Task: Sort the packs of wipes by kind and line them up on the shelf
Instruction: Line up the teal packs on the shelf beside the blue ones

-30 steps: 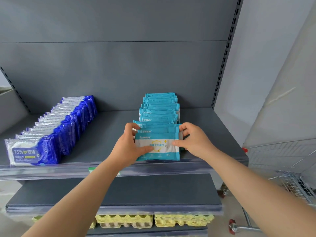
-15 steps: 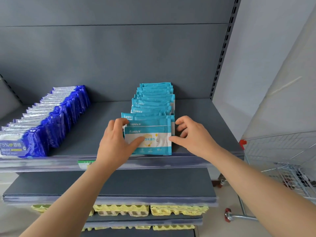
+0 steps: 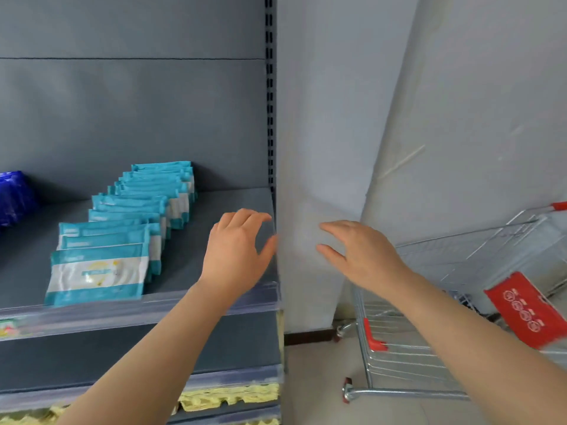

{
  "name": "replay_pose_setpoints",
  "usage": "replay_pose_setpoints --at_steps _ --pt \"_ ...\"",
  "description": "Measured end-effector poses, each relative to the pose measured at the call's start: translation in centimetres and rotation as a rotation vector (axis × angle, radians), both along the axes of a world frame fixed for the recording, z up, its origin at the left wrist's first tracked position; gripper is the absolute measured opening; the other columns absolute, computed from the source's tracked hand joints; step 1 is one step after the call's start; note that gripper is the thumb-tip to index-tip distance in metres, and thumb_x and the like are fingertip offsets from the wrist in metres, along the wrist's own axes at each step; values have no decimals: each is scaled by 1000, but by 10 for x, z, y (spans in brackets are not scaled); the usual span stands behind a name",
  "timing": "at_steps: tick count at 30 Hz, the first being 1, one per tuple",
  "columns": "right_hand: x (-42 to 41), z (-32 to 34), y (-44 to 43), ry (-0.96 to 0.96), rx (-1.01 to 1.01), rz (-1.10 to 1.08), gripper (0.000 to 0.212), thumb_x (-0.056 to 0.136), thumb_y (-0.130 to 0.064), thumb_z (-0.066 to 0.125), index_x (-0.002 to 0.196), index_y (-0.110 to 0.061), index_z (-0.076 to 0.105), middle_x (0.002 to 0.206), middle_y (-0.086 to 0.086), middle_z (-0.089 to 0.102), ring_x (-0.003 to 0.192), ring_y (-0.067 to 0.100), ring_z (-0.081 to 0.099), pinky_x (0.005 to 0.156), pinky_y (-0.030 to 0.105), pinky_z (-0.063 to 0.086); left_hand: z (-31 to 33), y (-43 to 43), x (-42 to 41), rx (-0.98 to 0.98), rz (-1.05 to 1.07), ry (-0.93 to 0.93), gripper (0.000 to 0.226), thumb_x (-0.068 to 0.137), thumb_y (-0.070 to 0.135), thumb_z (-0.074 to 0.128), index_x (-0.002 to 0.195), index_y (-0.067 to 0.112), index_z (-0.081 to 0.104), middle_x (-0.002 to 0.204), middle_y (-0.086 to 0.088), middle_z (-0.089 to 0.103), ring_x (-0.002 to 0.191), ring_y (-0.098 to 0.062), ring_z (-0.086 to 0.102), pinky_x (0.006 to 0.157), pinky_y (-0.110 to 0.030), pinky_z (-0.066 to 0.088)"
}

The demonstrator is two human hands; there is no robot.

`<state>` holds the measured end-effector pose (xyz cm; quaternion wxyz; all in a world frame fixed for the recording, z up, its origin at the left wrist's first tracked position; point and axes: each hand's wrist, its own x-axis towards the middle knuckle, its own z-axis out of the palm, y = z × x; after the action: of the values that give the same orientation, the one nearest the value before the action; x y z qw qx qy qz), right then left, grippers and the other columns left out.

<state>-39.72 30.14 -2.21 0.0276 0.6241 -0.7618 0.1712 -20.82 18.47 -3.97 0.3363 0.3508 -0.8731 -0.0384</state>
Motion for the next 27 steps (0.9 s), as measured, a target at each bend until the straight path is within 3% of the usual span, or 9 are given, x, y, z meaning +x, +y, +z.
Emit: replay_pose_setpoints --at_steps 5,9,16,22,27 --pt "-111 -19 82 0 56 -132 42 96 -40 50 132 -19 55 129 2 61 118 20 54 96 35 45 -28 64 -135 68 -186 -5 33 88 34 61 115 16 66 113 -1 66 104 -27 59 89 -39 47" --pt "-200 -52 142 -26 166 -262 47 96 -39 49 137 -17 50 138 3 54 126 21 49 102 33 39 -61 107 -232 144 -328 -70 33 84 36 56 108 17 69 105 -2 68 96 -29 60 84 -39 49" --pt "-352 -117 206 -119 320 -457 38 95 -37 50 128 -20 58 111 4 66 99 23 61 84 33 47 -133 137 -392 256 -507 -272 30 90 35 59 116 20 66 116 -1 65 109 -26 57 94 -41 45" --pt "-471 -190 218 -216 500 -486 37 97 -36 47 127 -19 57 116 2 65 96 17 57 83 30 44 -218 140 -514 387 -548 -468 31 94 39 52 121 27 62 122 5 61 110 -20 54 96 -36 42" --pt "-545 -264 220 -310 643 -414 34 96 -32 49 123 -13 59 101 2 64 93 20 57 83 31 44 -296 145 -585 560 -547 -639 29 95 38 51 121 27 59 124 4 59 115 -18 52 101 -40 42"
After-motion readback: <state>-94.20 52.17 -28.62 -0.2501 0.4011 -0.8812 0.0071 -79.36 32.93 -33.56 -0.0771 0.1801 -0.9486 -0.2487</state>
